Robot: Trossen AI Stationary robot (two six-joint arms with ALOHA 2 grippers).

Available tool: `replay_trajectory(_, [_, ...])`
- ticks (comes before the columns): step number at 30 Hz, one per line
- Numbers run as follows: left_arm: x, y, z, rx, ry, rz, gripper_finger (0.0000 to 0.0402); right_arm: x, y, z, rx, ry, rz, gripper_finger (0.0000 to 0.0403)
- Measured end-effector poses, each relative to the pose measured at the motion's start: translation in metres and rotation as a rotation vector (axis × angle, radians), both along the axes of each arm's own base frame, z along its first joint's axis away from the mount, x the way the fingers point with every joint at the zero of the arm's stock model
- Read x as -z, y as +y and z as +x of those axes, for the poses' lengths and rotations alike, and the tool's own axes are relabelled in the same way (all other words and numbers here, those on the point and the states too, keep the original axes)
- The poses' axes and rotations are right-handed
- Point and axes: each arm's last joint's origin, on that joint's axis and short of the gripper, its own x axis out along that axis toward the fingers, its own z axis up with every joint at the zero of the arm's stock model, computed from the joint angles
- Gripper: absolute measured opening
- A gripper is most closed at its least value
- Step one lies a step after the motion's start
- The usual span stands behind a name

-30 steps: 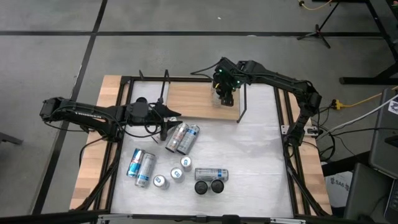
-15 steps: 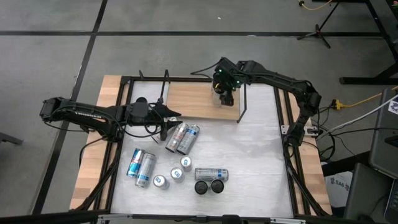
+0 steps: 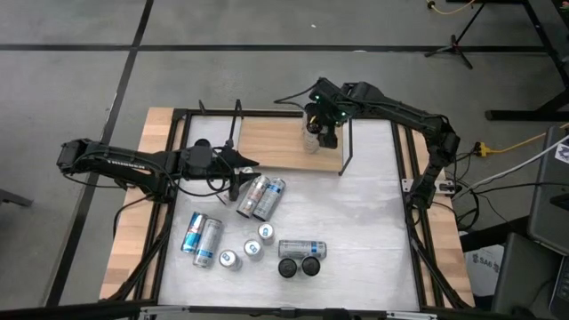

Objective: Place canned beverage on shelf
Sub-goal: Put the white soda can aligned with the other white soda can on the shelf

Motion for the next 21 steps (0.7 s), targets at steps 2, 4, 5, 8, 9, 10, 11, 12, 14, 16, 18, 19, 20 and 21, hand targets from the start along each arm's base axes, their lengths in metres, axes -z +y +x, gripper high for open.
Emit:
replay_trajectory(2, [0.000, 0.000, 0.000, 0.000, 0.000, 0.000, 0.0160, -0.011, 0.002, -0.003, 0.008, -0.002, 0.014, 0.0363])
replay_trajectory(4, [0.000, 0.000, 0.000, 0.000, 0.000, 0.000, 0.0160, -0.022, 0.005, -0.006, 0.022, -0.001, 0.026, 0.0363])
replay_trajectory(5, [0.000, 0.000, 0.000, 0.000, 0.000, 0.000, 0.0160, -0.027, 0.008, -0.008, 0.024, 0.005, 0.041, 0.0363])
replay_trajectory(8, [0.000, 0.000, 0.000, 0.000, -0.001, 0.000, 0.0160, -0.038, 0.018, -0.012, 0.022, 0.014, 0.086, 0.0363])
replay_trajectory(9, [0.000, 0.000, 0.000, 0.000, -0.004, 0.000, 0.0160, -0.041, 0.023, -0.014, 0.020, 0.014, 0.102, 0.0363])
replay_trajectory(10, [-0.001, 0.000, 0.000, 0.000, -0.008, 0.000, 0.0160, -0.043, 0.029, -0.015, 0.015, 0.011, 0.111, 0.0363])
replay_trajectory(11, [-0.001, 0.000, 0.000, -0.002, -0.009, 0.001, 0.0160, -0.045, 0.035, -0.015, 0.013, 0.002, 0.115, 0.0363])
replay_trajectory(12, [-0.001, 0.000, 0.000, -0.007, -0.010, 0.002, 0.0160, -0.047, 0.040, -0.016, 0.009, -0.004, 0.117, 0.0363])
replay_trajectory(14, [-0.001, 0.001, 0.000, -0.026, -0.009, 0.007, 0.0160, -0.047, 0.053, -0.019, -0.001, -0.005, 0.125, 0.0363])
replay_trajectory(16, [-0.001, 0.001, 0.000, -0.050, -0.015, 0.013, 0.0160, -0.047, 0.066, -0.022, 0.001, -0.023, 0.125, 0.0363])
replay_trajectory(18, [-0.004, 0.003, 0.001, -0.082, -0.044, 0.020, 0.0160, -0.044, 0.078, -0.027, 0.005, -0.058, 0.109, 0.0363])
replay_trajectory(19, [-0.006, 0.004, 0.003, -0.100, -0.072, 0.023, 0.0160, -0.041, 0.083, -0.030, 0.012, -0.081, 0.100, 0.0363])
replay_trajectory(20, [-0.008, 0.005, 0.005, -0.110, -0.103, 0.025, 0.0160, -0.038, 0.088, -0.032, 0.017, -0.107, 0.086, 0.0363])
replay_trajectory(21, [-0.009, 0.006, 0.007, -0.114, -0.126, 0.030, 0.0160, -0.033, 0.092, -0.035, 0.027, -0.134, 0.070, 0.0363])
